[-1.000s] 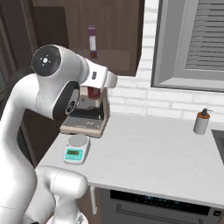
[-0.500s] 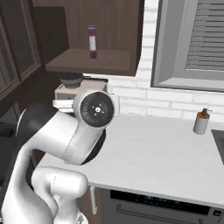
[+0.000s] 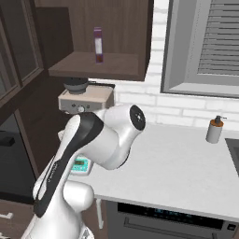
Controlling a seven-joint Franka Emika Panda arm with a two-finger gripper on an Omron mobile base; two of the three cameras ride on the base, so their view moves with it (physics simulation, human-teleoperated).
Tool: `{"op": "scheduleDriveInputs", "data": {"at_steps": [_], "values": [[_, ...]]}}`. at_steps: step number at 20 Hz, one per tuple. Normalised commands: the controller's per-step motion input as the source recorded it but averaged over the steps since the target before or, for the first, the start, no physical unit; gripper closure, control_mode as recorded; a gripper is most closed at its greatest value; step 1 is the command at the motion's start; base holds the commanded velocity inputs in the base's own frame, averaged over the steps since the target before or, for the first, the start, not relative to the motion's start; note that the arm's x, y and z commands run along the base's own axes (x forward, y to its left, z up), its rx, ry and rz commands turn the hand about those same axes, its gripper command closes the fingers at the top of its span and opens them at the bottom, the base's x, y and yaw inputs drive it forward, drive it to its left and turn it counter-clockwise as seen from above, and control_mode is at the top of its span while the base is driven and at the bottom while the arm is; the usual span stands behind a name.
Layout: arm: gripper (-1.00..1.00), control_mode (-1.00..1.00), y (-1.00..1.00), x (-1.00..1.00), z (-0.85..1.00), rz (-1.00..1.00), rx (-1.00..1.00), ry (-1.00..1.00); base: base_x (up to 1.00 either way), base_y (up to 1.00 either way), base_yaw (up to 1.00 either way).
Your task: Pick the yogurt and place it on the digital scale for weighing, and close the cabinet.
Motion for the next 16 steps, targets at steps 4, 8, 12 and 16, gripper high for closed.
{"op": "scheduleDriveInputs", "data": {"at_steps": [4, 8, 12, 16], "values": [[1.0, -1.0, 0.62, 0.5, -0.43, 0.44, -0.01, 0.04, 0.0, 0.0, 0.0], [1.0, -1.0, 0.46, 0.47, -0.43, 0.22, -0.03, 0.02, 0.0, 0.0, 0.0], [1.0, -1.0, 0.37, 0.29, -0.44, 0.03, -0.02, -0.05, 0.0, 0.0, 0.0], [1.0, -1.0, 0.18, 0.27, -0.29, 0.01, 0.02, -0.15, 0.0, 0.0, 0.0]]}}
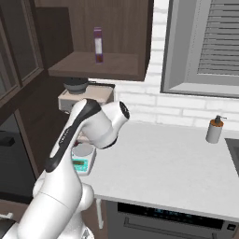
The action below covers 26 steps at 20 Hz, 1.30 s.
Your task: Pick the yogurt and place it on the digital scale for weighing, and close the cabinet.
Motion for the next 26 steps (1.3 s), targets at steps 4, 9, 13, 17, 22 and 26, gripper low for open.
{"op": "scheduleDriveInputs", "data": {"at_steps": [4, 9, 13, 17, 22, 26], "values": [[1.0, -1.0, 0.0, 0.3, -0.18, 0.02, 0.05, -0.12, 0.0, 0.0, 0.0], [1.0, -1.0, 0.0, 0.23, -0.31, 0.01, 0.0, 0.02, 0.0, 0.0, 0.0], [1.0, -1.0, 0.06, 0.19, -0.42, 0.0, 0.0, 0.07, 0.0, 0.0, 0.0], [1.0, -1.0, 0.02, 0.13, -0.31, 0.05, 0.0, 0.0, 0.0, 0.0, 0.0], [1.0, -1.0, 0.04, 0.25, -0.32, 0.05, 0.0, 0.0, 0.0, 0.0, 0.0], [1.0, -1.0, 0.01, 0.22, -0.23, 0.02, 0.0, 0.0, 0.0, 0.0, 0.0]]}}
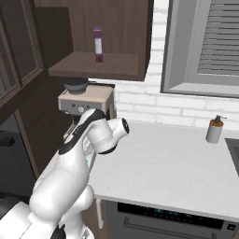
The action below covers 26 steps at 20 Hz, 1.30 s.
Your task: Pick the yogurt and place it on the digital scale for weighing, and close the cabinet.
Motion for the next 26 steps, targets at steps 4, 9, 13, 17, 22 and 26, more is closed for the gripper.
{"op": "scheduleDriveInputs", "data": {"at_steps": [4, 9, 13, 17, 22, 26], "values": [[1.0, -1.0, 0.01, 0.28, -0.14, 0.01, 0.0, 0.0, 0.0, 0.0, 0.0], [1.0, -1.0, 0.07, 0.28, -0.1, 0.0, 0.0, 0.0, 0.0, 0.0, 0.0], [1.0, -1.0, 0.11, 0.19, -0.12, 0.0, 0.0, 0.0, 0.0, 0.0, 0.0], [1.0, -1.0, 0.07, 0.15, -0.17, 0.0, 0.0, 0.0, 0.0, 0.0, 0.0], [1.0, -1.0, 0.01, 0.11, -0.34, 0.0, 0.0, 0.0, 0.0, 0.0, 0.0], [1.0, -1.0, 0.0, 0.2, -0.39, 0.0, 0.0, -0.06, 0.0, 0.0, 0.0]]}}
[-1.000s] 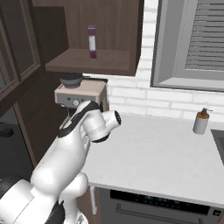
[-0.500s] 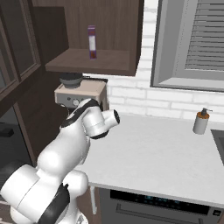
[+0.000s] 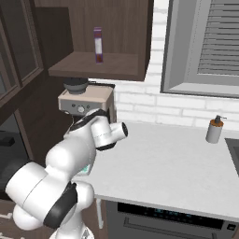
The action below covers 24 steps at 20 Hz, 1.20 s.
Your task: Pick the yogurt and place it on the digital scale for weighing, and close the cabinet.
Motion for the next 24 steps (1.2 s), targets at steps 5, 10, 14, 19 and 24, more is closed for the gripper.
{"op": "scheduleDriveInputs", "data": {"at_steps": [5, 10, 14, 19, 24], "values": [[1.0, -1.0, 0.0, 0.24, -0.08, 0.0, 0.0, -0.03, 0.0, 0.0, 0.0], [1.0, -1.0, 0.0, 0.15, 0.0, 0.0, 0.0, 0.0, 0.0, 0.0, 0.0], [1.0, -1.0, 0.0, 0.0, -0.06, 0.0, 0.0, 0.0, 0.0, 0.0, 0.0], [-1.0, -1.0, 0.04, -0.01, -0.04, 0.0, 0.0, -0.01, 0.0, 0.0, 0.0], [-1.0, -1.0, 0.0, -0.09, 0.02, 0.0, 0.0, -0.03, 0.0, 0.0, 0.0]]}}
